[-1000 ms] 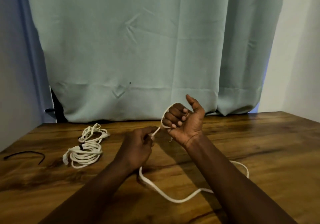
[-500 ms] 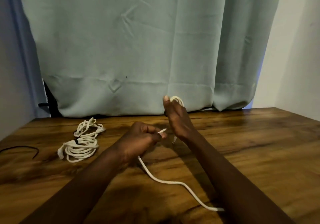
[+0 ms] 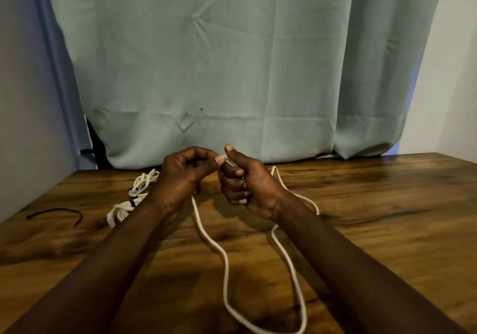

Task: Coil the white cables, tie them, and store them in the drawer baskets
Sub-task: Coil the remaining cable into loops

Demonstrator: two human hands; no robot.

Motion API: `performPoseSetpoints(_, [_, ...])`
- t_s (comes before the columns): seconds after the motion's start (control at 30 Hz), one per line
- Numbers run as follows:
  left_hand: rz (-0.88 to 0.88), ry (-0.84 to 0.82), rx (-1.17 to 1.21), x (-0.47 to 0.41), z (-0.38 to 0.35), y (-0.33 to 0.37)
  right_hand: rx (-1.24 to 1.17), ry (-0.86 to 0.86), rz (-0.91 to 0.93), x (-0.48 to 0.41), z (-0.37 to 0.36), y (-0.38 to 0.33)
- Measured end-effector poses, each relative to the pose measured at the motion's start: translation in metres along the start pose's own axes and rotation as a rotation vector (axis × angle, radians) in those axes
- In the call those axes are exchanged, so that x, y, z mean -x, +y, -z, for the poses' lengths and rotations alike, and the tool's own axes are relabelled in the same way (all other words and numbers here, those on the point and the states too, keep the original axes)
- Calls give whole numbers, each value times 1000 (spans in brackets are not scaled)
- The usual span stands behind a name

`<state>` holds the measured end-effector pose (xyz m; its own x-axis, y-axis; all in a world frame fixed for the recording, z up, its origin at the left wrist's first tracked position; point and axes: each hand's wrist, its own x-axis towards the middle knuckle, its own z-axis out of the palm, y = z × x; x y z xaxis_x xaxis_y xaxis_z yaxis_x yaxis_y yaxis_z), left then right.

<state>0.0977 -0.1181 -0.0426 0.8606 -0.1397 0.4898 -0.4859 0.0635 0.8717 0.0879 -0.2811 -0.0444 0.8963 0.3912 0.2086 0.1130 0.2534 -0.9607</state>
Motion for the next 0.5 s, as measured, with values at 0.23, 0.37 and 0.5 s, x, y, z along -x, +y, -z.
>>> performPoseSetpoints(0.23, [114, -154, -42, 5, -16, -10, -407, -214, -56, 0, 4, 2])
performPoseSetpoints(0.37, [137, -113, 63, 6, -14, -10, -512, -222, -91, 0, 0, 2])
performPoseSetpoints(0.5, [174, -72, 138, 4, -11, -10, -468, -165, -111, -1, -5, 1])
